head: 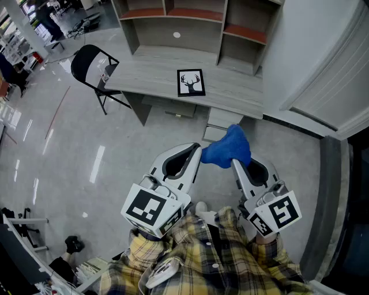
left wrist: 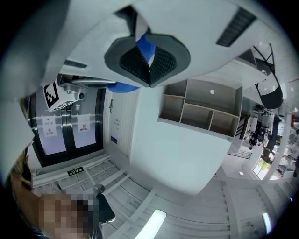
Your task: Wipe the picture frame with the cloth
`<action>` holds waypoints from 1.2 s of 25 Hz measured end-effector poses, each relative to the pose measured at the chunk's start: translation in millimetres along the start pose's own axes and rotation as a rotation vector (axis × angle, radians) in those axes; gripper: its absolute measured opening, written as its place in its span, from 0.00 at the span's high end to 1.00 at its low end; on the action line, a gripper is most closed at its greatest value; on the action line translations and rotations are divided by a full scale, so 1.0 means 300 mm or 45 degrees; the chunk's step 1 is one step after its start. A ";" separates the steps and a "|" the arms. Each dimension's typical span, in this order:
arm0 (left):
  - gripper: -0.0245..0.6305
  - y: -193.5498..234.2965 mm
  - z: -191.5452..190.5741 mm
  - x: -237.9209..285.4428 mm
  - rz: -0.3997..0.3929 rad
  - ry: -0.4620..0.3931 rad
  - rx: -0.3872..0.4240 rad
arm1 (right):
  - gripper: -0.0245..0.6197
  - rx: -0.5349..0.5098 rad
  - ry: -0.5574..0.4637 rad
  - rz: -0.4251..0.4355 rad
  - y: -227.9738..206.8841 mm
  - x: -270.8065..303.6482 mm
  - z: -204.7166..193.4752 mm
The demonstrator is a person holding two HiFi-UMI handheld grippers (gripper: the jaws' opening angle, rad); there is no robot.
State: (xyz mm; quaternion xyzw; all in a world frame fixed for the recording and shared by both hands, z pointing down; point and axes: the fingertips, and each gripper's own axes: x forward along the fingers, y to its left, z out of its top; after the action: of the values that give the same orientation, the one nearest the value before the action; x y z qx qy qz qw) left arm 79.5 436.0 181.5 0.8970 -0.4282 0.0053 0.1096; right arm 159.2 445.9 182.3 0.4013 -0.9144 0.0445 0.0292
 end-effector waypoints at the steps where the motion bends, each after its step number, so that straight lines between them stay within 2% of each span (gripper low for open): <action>1: 0.96 -0.002 0.002 0.005 0.000 -0.002 0.002 | 0.90 0.000 -0.002 0.001 -0.007 -0.003 0.002; 12: 0.95 -0.053 0.001 0.034 0.029 -0.006 0.012 | 0.90 0.011 -0.018 0.008 -0.062 -0.068 0.001; 19: 0.95 -0.065 -0.038 0.033 0.061 0.004 -0.003 | 0.90 0.047 0.004 0.026 -0.067 -0.077 -0.055; 25: 0.95 0.015 -0.053 0.053 0.072 0.008 -0.029 | 0.90 0.066 0.024 0.027 -0.087 0.002 -0.075; 30: 0.95 0.162 -0.032 0.100 0.064 -0.002 -0.031 | 0.90 0.061 0.037 0.016 -0.120 0.144 -0.081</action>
State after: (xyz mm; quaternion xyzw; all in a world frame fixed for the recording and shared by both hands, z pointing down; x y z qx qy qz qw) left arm 62.1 385.4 203.4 0.8846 -0.4506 0.0023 0.1200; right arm 157.0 392.5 212.4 0.3954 -0.9151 0.0724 0.0328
